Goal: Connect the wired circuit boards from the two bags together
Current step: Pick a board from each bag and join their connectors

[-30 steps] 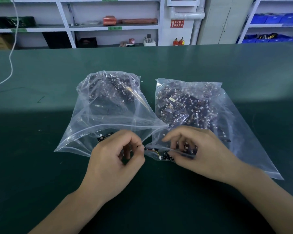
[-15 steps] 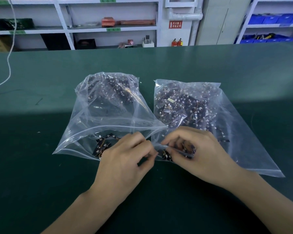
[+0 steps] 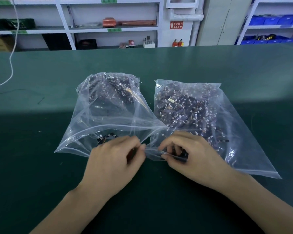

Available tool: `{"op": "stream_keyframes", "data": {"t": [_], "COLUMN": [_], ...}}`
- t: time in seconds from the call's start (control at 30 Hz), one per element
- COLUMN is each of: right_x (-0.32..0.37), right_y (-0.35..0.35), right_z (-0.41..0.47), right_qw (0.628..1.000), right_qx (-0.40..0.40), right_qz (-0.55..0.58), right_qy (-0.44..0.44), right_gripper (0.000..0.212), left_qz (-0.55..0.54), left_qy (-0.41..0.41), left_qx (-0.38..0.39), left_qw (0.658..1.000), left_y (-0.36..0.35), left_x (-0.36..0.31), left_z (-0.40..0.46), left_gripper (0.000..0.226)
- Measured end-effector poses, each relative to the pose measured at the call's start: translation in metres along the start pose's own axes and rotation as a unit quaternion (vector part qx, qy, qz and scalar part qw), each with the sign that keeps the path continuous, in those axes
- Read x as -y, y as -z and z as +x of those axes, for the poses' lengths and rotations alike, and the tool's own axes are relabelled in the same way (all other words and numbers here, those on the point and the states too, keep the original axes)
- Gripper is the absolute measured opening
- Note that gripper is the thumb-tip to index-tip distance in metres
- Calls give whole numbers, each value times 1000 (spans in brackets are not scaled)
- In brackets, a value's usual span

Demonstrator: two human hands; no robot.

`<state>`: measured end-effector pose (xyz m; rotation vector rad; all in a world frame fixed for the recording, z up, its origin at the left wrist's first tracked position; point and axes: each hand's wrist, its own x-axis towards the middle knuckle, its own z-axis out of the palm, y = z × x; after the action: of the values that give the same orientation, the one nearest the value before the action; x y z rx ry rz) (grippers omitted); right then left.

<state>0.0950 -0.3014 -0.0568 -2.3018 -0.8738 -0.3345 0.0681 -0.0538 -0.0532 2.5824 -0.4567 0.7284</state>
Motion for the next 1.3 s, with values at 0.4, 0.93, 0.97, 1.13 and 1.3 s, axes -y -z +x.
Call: {"op": "stream_keyframes", "data": {"t": [0.4, 0.93, 0.97, 1.13, 1.3], "right_x": [3, 11, 12, 16, 15], "right_y": [-4, -6, -7, -10, -10], "right_z": [-1, -1, -1, 1, 2], "right_qw": [1000, 996, 995, 990, 975], "right_qx": [-18, -66, -69, -79, -60], "right_qz": [10, 62, 68, 115, 205], "right_qy": [-13, -20, -14, -9, -68], "right_gripper": [11, 24, 25, 10, 6], "left_qz": [92, -30, -54, -198, -255], "left_qy": [90, -63, -78, -69, 5], "left_qx": [39, -71, -62, -17, -38], "left_qw": [991, 995, 994, 978, 966], "left_y": [16, 2, 0, -9, -5], "left_x": [39, 16, 13, -5, -8], "left_z": [5, -1, -2, -7, -5], "left_gripper": [14, 13, 15, 15, 14]}}
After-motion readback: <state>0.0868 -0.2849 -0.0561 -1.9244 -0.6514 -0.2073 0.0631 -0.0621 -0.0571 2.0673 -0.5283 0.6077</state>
